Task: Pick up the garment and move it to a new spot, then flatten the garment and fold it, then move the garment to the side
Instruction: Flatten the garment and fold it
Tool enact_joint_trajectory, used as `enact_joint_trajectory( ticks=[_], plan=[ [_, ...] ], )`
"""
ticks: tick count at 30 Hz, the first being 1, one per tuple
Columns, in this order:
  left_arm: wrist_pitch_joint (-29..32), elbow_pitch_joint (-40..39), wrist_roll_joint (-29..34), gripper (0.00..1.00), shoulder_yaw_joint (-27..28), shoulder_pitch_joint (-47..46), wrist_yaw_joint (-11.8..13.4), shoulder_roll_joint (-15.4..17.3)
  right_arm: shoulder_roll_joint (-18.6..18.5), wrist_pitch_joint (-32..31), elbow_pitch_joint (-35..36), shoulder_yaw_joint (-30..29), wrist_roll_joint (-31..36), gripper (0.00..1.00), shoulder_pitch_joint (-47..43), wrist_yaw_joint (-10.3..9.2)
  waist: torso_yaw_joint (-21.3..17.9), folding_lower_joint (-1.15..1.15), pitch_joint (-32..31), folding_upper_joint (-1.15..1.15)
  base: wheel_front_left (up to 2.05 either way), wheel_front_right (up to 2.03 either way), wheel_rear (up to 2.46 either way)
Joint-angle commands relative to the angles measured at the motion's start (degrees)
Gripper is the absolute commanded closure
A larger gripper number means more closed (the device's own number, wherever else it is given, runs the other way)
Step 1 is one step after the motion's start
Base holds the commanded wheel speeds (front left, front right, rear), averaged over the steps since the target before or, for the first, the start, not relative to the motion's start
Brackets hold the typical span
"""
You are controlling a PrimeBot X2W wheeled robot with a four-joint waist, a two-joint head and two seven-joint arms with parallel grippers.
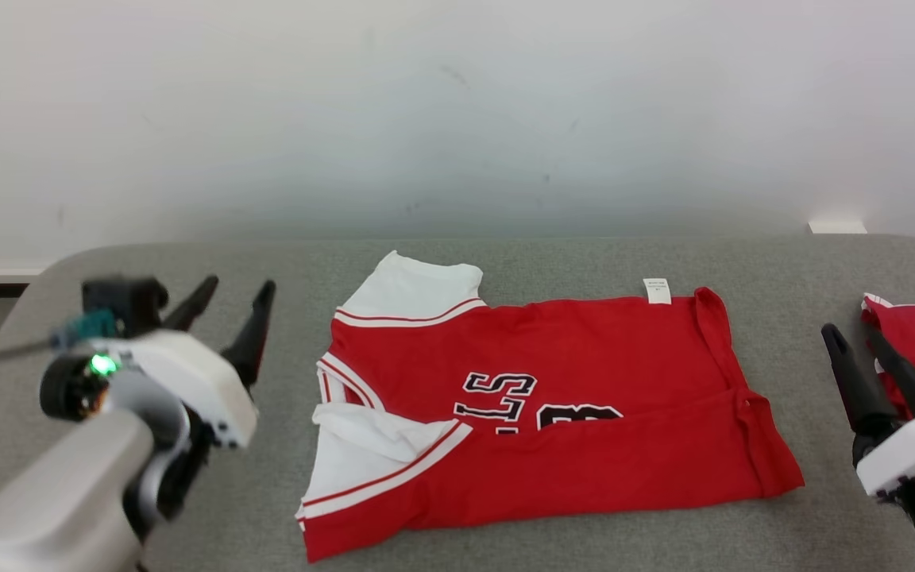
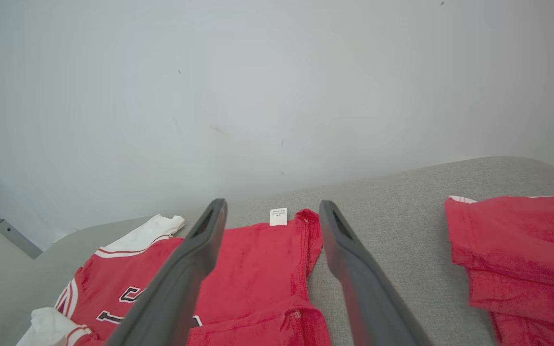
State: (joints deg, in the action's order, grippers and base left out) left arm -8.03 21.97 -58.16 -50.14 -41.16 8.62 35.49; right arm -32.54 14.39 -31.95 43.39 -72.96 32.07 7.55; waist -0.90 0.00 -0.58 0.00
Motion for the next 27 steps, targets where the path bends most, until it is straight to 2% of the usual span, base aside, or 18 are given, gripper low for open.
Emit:
enact_joint_trajectory(
  ticks=[1, 4, 8, 10, 13, 15, 18, 22, 27],
  plan=[
    [-0.78, -0.49, 0.87, 0.00, -0.13, 1.39, 0.72, 0.31, -0.12, 0.37, -0.28, -0.79, 1.03, 0.00, -1.28, -0.13, 0.17, 0.00, -0.24, 0.00, 0.00, 0.00, 0.00],
    [-4.59, -4.35, 3.24, 0.00, -0.54, 6.00, 5.40, 0.56, 1.25, 0.78, -0.31, -8.56, 10.09, 0.00, -4.92, -0.13, 0.14, 0.00, -0.30, 0.00, 0.00, 0.00, 0.00],
    [-6.61, -9.00, 5.58, 0.00, -0.09, 13.52, 11.49, -0.12, 6.79, 0.77, 1.59, -19.49, 20.86, 0.00, -13.09, -0.13, -0.73, 0.00, -0.19, 0.00, 0.00, 0.00, 0.00],
    [-6.97, -10.81, 6.72, 0.00, 0.39, 17.42, 14.35, -1.21, 9.05, 0.78, 1.92, -22.56, 25.38, 0.00, -16.12, -0.13, -1.14, 0.00, -0.01, 0.00, 0.00, 0.00, 0.00],
    [-7.23, -11.55, 7.74, 0.00, 1.73, 22.74, 16.35, -2.91, 12.57, 0.78, 1.04, -24.42, 29.26, 0.00, -19.54, -0.13, -1.47, 0.00, 0.26, 0.00, 0.00, 0.00, 0.00],
    [-7.14, -11.27, 8.56, 0.00, 2.76, 25.57, 16.48, -4.36, 13.85, 0.50, -0.07, -24.93, 30.58, 0.00, -19.99, -0.13, -1.55, 0.00, 0.43, 0.00, 0.00, 0.00, 0.00],
    [-7.10, -9.64, 9.24, 0.00, 4.01, 28.36, 15.37, -5.99, 15.56, -0.76, -2.83, -25.10, 32.50, 0.00, -19.36, -0.13, -1.37, 0.00, 0.68, 0.00, 0.00, 0.00, 0.00],
    [-7.02, -5.62, 8.93, 0.00, 3.48, 28.56, 12.61, -7.50, 17.03, -2.60, -6.88, -24.68, 33.73, 0.00, -17.04, -0.14, -0.70, 0.00, 0.88, 0.00, 0.00, 0.00, 0.00],
    [-3.53, -0.19, 8.39, 0.00, 1.17, 25.27, 9.45, -9.64, 17.34, -3.88, -11.97, -23.67, 35.16, 0.00, -13.67, -0.14, 0.24, 0.00, 1.89, 0.00, 0.00, 0.00, 0.00]
  ],
)
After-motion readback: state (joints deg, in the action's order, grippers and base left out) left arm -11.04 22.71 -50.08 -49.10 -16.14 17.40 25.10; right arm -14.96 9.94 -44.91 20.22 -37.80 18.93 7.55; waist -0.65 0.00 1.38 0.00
